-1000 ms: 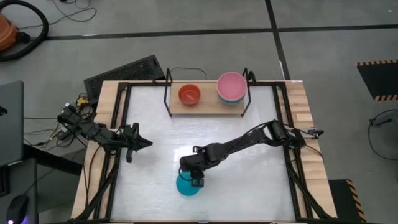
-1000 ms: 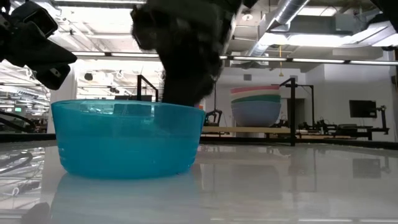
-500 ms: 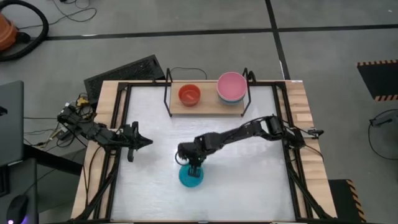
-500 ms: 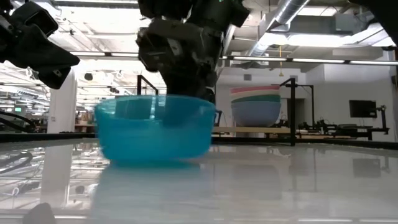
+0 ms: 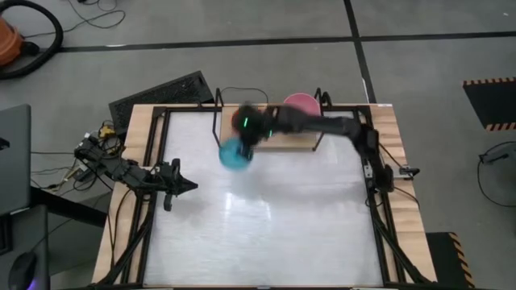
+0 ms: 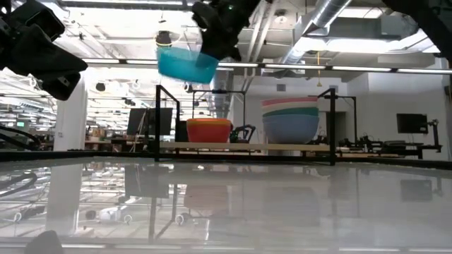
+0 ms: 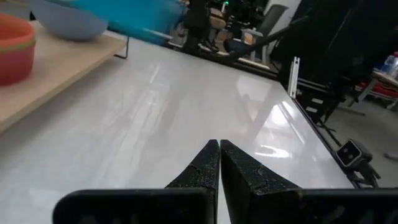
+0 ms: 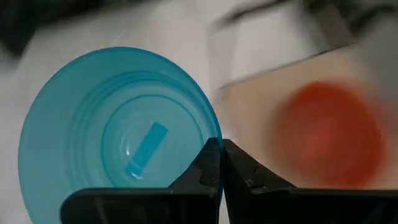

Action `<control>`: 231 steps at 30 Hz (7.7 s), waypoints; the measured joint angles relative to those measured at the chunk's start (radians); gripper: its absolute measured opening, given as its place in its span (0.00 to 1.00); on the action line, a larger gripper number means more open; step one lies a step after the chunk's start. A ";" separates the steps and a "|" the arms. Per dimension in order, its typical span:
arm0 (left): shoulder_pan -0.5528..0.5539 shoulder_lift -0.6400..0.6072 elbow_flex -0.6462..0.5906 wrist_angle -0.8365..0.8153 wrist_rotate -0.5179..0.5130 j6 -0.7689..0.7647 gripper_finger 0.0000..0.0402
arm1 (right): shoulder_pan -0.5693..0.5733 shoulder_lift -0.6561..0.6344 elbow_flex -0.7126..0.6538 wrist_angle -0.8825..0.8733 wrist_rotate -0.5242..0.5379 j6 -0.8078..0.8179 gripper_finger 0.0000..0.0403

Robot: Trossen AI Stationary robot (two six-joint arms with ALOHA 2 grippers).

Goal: Place and stack bowls onto a shelf
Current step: Stack the small light blue bowl on top of the small orange bowl on the shelf, then return to Home Position

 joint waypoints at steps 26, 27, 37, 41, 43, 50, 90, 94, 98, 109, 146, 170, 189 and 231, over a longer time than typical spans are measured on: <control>0.170 -0.005 -0.009 0.072 0.186 0.136 0.00 | -0.342 0.166 0.076 0.011 -0.119 0.141 0.06; 0.179 -0.006 -0.014 0.075 0.188 0.135 0.00 | -0.343 0.166 0.075 -0.005 -0.119 0.140 0.06; 0.224 0.002 -0.018 0.079 0.249 0.110 0.00 | -0.348 0.166 0.075 -0.034 -0.118 0.140 0.09; 0.224 0.002 -0.018 0.079 0.252 0.107 0.00 | -0.348 0.166 0.075 -0.031 -0.118 0.129 0.12; 0.224 0.002 -0.018 0.078 0.252 0.107 0.00 | -0.348 0.166 0.075 -0.029 -0.118 0.129 0.13; 0.223 0.002 -0.018 0.078 0.247 0.112 0.00 | -0.350 0.166 0.075 0.008 -0.117 0.106 0.26; 0.223 0.002 -0.018 0.074 0.266 0.136 0.00 | 0.640 -1.202 -1.246 0.224 0.770 0.496 0.41; 0.223 0.002 -0.018 0.074 0.261 0.156 0.00 | 0.613 -1.242 -1.490 0.496 0.797 0.465 0.41; 0.223 0.002 -0.018 0.074 0.260 0.162 0.00 | 0.562 -1.263 -1.694 0.823 0.794 0.381 0.41; 0.223 0.002 -0.018 0.076 0.223 0.147 0.00 | 0.451 -1.752 -1.741 0.976 0.794 -0.054 0.41; 0.223 0.002 -0.021 0.103 0.174 0.168 0.00 | 0.451 -2.065 -2.096 0.960 0.428 -0.098 0.41; 0.223 0.002 -0.017 0.077 0.133 0.153 0.00 | 0.451 -2.065 -2.099 0.985 0.680 -0.238 0.41; 0.223 0.002 -0.017 0.076 0.132 0.153 0.00 | 0.451 -2.065 -2.099 0.985 0.678 -0.238 0.41; 0.223 0.002 -0.017 0.075 0.132 0.153 0.00 | 0.451 -2.065 -2.099 0.983 0.676 -0.237 0.41</control>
